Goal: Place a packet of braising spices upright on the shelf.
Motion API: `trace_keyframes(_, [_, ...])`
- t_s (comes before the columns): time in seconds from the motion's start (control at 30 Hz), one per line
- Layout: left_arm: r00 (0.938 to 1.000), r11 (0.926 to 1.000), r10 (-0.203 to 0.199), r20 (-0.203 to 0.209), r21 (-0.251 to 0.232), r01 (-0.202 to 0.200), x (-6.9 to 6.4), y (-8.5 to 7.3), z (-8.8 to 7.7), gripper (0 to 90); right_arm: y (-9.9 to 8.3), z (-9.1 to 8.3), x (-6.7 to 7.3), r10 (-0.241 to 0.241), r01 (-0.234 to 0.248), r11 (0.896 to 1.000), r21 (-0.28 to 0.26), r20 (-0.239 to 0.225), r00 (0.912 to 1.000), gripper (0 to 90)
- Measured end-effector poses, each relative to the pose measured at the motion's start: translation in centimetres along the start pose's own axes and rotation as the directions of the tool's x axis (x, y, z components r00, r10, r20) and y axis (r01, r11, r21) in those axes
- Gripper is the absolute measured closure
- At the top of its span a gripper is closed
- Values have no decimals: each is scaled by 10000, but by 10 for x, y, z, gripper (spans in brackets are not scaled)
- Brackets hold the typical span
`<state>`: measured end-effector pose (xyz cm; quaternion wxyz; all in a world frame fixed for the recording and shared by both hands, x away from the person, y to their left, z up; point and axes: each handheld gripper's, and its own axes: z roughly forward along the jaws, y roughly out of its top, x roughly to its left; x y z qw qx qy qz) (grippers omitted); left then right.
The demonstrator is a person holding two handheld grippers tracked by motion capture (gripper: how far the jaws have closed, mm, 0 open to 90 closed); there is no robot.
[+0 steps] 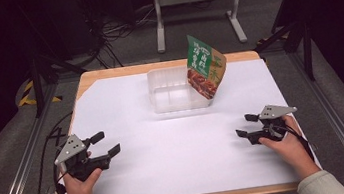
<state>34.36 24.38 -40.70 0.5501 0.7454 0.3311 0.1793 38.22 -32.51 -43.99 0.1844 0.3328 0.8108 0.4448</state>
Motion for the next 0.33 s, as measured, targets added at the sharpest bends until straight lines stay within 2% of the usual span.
trace_keyframes(0.33, [10000,10000,-25,-81,24,25,1,0,0,237,3,-3,2,20,-18,9994,-333,54,10000,261])
